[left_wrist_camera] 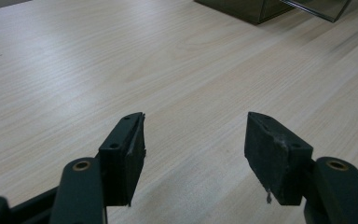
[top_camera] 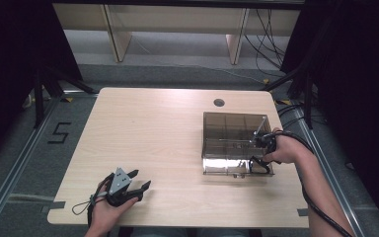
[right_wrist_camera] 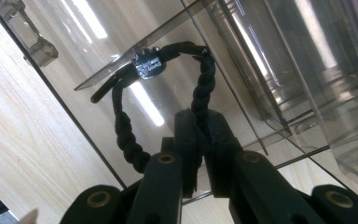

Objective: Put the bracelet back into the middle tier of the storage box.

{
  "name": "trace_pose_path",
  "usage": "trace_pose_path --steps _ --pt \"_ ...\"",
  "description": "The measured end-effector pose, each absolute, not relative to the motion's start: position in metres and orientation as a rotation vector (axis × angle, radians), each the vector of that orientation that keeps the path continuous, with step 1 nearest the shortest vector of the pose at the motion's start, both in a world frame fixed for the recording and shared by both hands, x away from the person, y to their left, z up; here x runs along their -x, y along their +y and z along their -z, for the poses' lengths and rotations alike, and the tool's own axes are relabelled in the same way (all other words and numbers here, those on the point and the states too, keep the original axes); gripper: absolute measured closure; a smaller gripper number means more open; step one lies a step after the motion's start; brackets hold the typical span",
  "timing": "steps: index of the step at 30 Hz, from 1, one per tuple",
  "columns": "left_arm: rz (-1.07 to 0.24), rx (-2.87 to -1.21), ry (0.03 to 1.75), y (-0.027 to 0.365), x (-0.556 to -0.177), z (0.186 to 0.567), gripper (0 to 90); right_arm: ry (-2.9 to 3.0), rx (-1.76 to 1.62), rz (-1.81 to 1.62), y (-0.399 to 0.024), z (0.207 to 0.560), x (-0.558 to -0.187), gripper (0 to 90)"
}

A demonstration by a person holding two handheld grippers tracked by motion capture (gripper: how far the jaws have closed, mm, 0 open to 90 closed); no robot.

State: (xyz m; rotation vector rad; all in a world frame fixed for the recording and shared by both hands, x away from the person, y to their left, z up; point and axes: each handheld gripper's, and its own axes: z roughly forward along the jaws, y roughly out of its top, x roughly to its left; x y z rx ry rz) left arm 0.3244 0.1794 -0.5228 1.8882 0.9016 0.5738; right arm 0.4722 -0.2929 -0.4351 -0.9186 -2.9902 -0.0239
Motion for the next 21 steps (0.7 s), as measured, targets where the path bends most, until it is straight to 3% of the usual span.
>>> trace_pose_path --steps 21 --pt "-0.574 -1.892 0.898 0.1793 -0.3244 0.5227 37.8 -3.013 0.994 0.022 -0.2905 0.4315 -0.4704 81.4"
